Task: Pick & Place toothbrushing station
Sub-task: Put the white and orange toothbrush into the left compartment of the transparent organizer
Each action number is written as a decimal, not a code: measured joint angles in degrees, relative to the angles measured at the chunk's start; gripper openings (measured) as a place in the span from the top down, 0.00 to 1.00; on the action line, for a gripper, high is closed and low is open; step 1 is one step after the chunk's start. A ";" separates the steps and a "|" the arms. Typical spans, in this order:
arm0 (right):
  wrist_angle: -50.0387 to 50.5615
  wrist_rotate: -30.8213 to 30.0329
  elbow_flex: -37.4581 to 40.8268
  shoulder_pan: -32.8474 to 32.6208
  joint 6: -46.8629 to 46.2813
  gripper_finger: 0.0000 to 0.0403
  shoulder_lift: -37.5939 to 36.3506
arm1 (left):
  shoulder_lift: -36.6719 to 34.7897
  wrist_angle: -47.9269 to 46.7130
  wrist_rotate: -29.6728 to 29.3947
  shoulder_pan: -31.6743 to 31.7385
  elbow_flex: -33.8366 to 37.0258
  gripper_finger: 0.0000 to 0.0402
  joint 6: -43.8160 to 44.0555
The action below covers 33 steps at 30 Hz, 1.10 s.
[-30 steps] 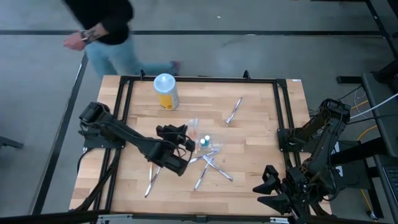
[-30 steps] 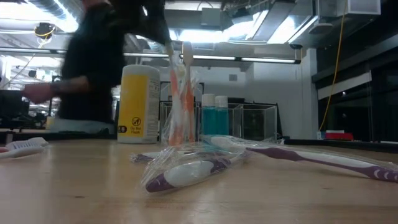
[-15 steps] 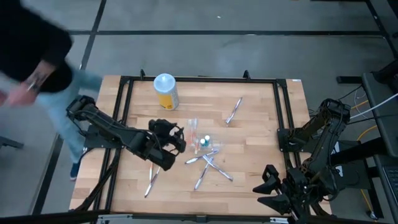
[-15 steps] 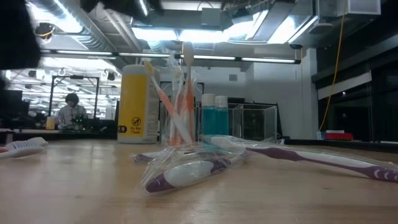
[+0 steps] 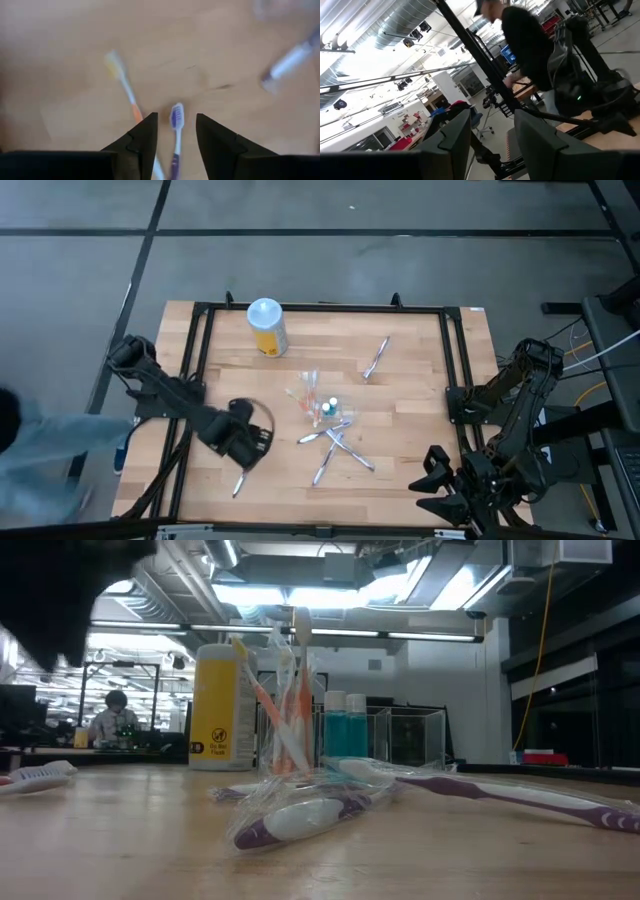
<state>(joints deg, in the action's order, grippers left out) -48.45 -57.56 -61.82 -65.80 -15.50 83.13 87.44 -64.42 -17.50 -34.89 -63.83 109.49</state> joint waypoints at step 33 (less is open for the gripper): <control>-2.02 -2.01 0.00 -1.18 2.46 0.62 0.00 | 0.09 18.16 8.22 1.13 18.96 0.77 15.22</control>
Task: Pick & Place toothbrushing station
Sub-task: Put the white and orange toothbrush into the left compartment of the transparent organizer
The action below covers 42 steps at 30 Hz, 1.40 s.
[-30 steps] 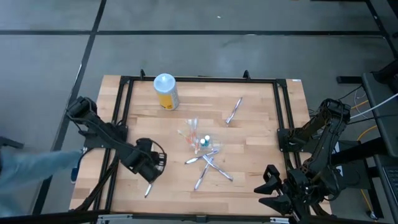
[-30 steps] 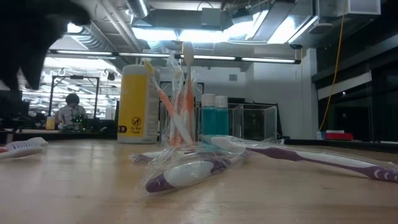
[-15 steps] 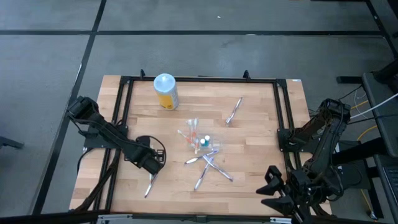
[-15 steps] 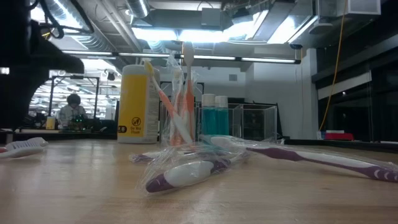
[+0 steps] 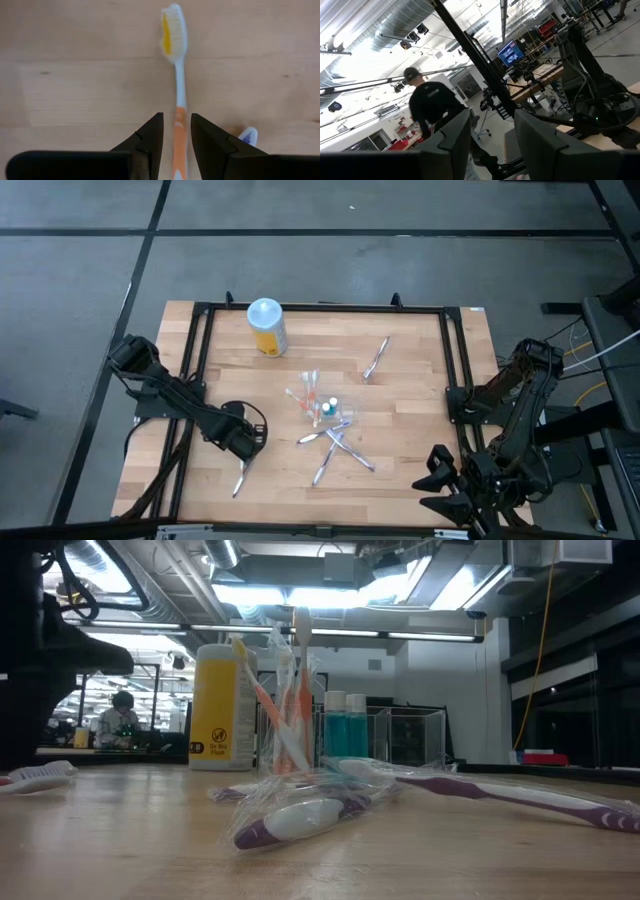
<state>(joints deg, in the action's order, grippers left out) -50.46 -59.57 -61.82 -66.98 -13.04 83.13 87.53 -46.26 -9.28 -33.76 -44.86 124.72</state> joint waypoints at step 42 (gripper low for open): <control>-0.13 -2.57 -0.01 0.00 0.57 0.62 0.00 | -9.90 6.43 -35.70 -3.98 -0.45 0.97 -3.14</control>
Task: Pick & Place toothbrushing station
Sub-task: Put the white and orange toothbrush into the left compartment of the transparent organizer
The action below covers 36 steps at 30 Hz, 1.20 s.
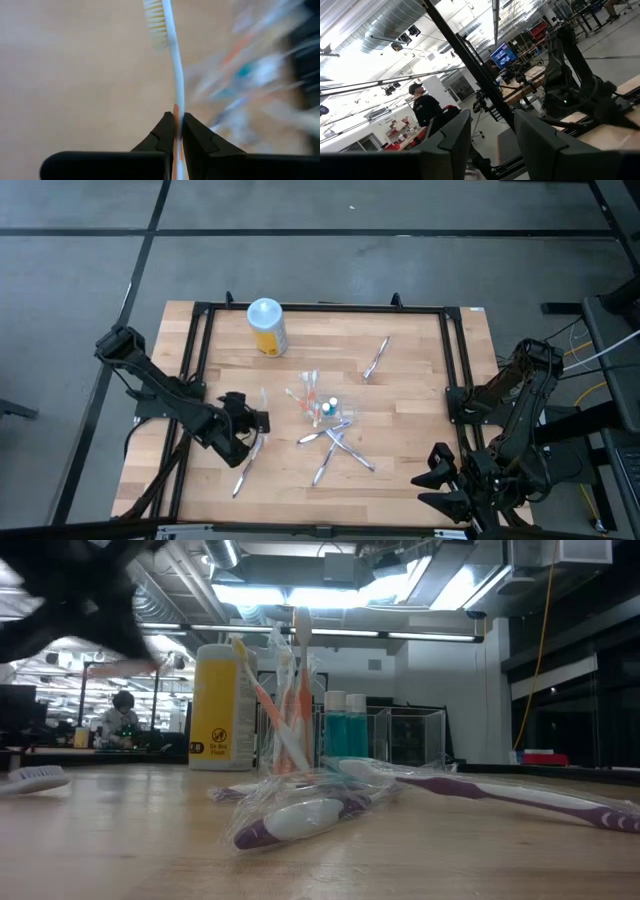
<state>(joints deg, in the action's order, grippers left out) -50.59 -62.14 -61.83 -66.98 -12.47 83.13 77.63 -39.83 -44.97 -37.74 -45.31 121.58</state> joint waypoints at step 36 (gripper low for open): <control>-3.04 0.01 -0.01 0.00 -3.61 0.62 -0.13 | 23.03 73.76 -41.42 11.25 -0.49 0.97 -73.54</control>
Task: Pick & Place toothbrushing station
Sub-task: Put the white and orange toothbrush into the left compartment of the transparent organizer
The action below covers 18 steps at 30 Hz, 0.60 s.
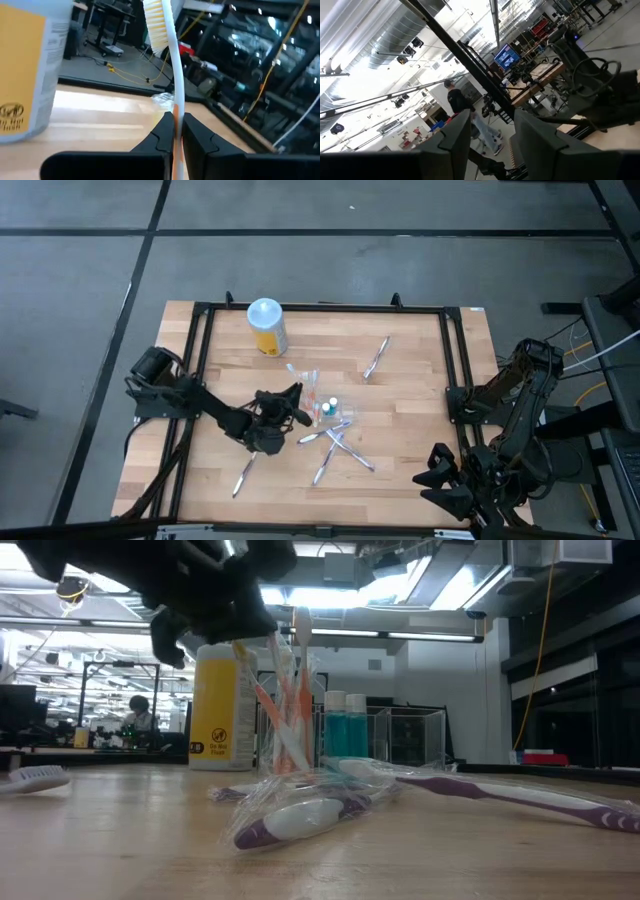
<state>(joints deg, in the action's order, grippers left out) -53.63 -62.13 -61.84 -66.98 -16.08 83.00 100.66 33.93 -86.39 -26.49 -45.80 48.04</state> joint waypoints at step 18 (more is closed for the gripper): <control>-0.01 0.03 0.00 0.00 0.61 0.62 -0.33 | 0.02 -2.83 18.44 2.86 0.00 0.78 -14.93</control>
<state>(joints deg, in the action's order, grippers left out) -53.64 -62.10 -61.84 -66.98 -15.47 82.67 100.68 31.10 -67.95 -23.64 -45.80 33.11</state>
